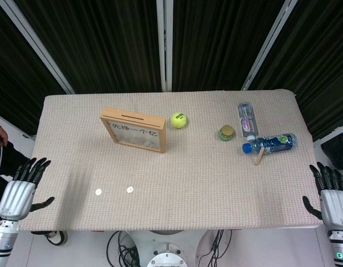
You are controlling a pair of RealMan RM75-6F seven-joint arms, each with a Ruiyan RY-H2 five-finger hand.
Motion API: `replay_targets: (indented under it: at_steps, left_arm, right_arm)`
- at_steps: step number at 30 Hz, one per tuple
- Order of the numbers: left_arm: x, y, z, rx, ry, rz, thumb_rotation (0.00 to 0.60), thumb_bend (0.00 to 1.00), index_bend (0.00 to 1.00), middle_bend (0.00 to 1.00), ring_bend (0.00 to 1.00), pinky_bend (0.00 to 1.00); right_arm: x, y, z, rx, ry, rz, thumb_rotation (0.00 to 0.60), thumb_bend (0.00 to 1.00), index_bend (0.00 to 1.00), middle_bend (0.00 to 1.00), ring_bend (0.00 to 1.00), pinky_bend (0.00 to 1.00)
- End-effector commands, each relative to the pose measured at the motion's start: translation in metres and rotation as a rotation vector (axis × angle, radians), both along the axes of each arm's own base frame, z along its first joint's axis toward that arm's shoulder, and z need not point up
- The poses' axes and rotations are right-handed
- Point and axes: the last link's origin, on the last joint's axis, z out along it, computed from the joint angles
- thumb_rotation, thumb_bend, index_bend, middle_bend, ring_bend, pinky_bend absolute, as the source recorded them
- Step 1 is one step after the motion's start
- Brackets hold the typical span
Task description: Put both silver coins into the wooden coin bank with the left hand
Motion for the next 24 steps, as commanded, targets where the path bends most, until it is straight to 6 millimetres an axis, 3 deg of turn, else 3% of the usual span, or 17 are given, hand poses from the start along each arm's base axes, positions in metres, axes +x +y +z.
replay_targets:
  at_steps: [1, 14, 24]
  left_arm:
    - [-0.002, 0.0, -0.001, -0.005, 0.001, 0.008, 0.6, 0.0, 0.08, 0.07, 0.0, 0.05]
    - [0.006, -0.004, -0.008, -0.051, -0.053, -0.008, 0.6, 0.0, 0.08, 0.07, 0.0, 0.05]
    - [0.027, -0.003, -0.056, -0.204, -0.053, -0.079, 0.6, 0.01, 0.12, 0.07, 0.0, 0.06]
  right_arm:
    - [-0.001, 0.0, 0.0, 0.002, -0.001, -0.002, 0.6, 0.27, 0.0, 0.0, 0.0, 0.0]
    - [-0.003, 0.0, 0.004, -0.016, -0.009, -0.007, 0.6, 0.27, 0.0, 0.0, 0.0, 0.0]
    - [0.001, 0.001, 0.009, -0.029, -0.007, 0.003, 0.6, 0.27, 0.0, 0.0, 0.0, 0.0]
